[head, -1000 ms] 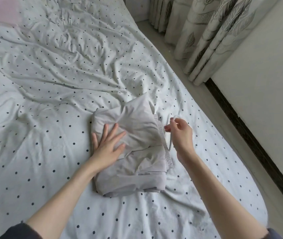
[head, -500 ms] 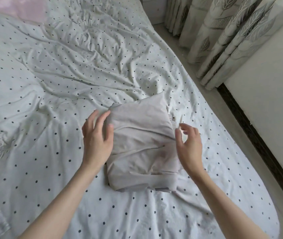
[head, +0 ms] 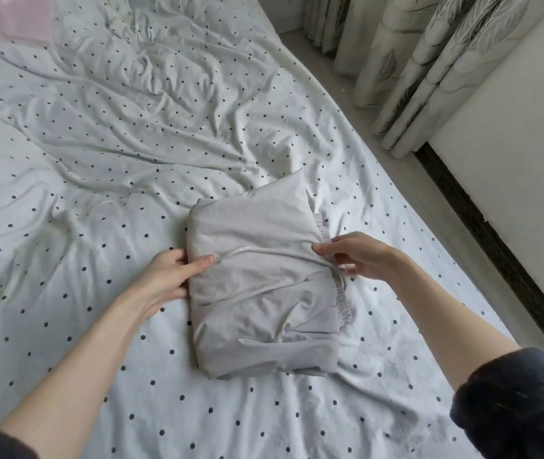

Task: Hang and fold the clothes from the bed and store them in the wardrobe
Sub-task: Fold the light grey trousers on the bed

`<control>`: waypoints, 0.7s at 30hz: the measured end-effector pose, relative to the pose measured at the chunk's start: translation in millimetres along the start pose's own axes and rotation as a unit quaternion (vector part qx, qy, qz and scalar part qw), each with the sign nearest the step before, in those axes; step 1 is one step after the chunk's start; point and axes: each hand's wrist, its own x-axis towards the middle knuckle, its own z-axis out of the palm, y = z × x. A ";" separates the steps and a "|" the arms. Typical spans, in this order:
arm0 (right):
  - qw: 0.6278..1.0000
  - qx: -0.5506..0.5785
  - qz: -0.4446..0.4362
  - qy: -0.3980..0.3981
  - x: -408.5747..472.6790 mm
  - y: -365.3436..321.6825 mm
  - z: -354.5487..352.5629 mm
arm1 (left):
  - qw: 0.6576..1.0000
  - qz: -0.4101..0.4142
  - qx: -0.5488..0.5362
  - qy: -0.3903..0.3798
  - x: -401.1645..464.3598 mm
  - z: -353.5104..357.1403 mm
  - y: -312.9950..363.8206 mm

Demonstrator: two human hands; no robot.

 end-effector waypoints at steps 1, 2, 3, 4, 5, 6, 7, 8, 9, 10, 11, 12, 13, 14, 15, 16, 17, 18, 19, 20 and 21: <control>1.000 0.005 0.005 0.001 1.9 0.2 0.1 | 1.000 -0.005 -0.004 -0.014 0.8 -1.0 -1.2; 1.000 0.010 0.008 0.006 3.0 0.4 1.5 | 1.000 -0.012 -0.010 -0.023 1.7 -1.3 -2.8; 1.000 0.013 0.008 0.016 2.8 0.2 4.2 | 0.999 -0.017 -0.015 -0.027 1.6 -1.4 -4.2; 0.999 0.014 0.003 0.029 2.3 -0.7 7.0 | 0.999 -0.016 -0.021 -0.026 2.3 -1.6 -5.6; 0.999 0.016 -0.007 0.041 0.6 -1.7 9.5 | 0.999 -0.013 -0.028 -0.025 2.1 -1.6 -6.4; 0.998 0.020 -0.021 0.051 -2.5 -2.5 11.4 | 0.999 -0.006 -0.035 -0.027 0.5 -2.0 -6.3; 0.997 0.024 -0.036 0.058 -7.4 -2.8 12.9 | 0.999 0.000 -0.041 -0.032 -3.2 -2.8 -6.0; 0.996 0.030 -0.050 0.065 -13.9 -2.9 14.2 | 0.998 0.008 -0.047 -0.038 -7.6 -4.0 -5.8; 0.995 0.040 -0.066 0.070 -22.7 -3.1 15.1 | 0.998 0.018 -0.052 -0.041 -12.9 -5.9 -5.4; 0.992 0.048 -0.082 0.076 -34.2 -3.6 16.0 | 0.997 0.031 -0.057 -0.042 -19.7 -7.9 -4.0; 0.990 0.056 -0.097 0.083 -47.0 -3.5 17.5 | 0.996 0.045 -0.062 -0.043 -28.1 -9.9 -2.1; 0.988 0.061 -0.110 0.092 -64.1 -3.8 19.3 | 0.995 0.060 -0.064 -0.046 -39.9 -11.1 2.7; 0.986 0.065 -0.121 0.096 -80.8 -4.6 20.6 | 0.994 0.076 -0.066 -0.053 -50.3 -12.1 7.7; 0.984 0.067 -0.129 0.101 -100.8 -6.0 21.8 | 0.992 0.092 -0.065 -0.062 -62.6 -13.0 14.2; 0.983 0.066 -0.136 0.100 -113.8 -7.3 21.7 | 0.990 0.104 -0.063 -0.069 -69.7 -13.5 18.5; 0.981 0.074 -0.142 0.106 -136.2 -7.5 21.9 | 0.988 0.121 -0.056 -0.082 -82.9 -13.6 26.2; 0.978 0.087 -0.150 0.115 -159.1 -5.5 22.1 | 0.985 0.137 -0.047 -0.098 -96.9 -12.4 33.5; 0.974 0.100 -0.160 0.127 -183.9 -3.5 22.5 | 0.981 0.152 -0.038 -0.117 -109.6 -10.2 41.6; 0.968 0.110 -0.173 0.142 -209.8 1.1 23.2 | 0.976 0.165 -0.024 -0.136 -122.9 -7.1 49.2; 0.965 0.115 -0.182 0.152 -229.5 4.4 24.5 | 0.972 0.177 -0.012 -0.152 -130.9 -4.7 55.9; 0.958 0.122 -0.192 0.173 -254.0 11.9 26.2 | 0.966 0.192 0.008 -0.174 -144.0 -0.6 65.2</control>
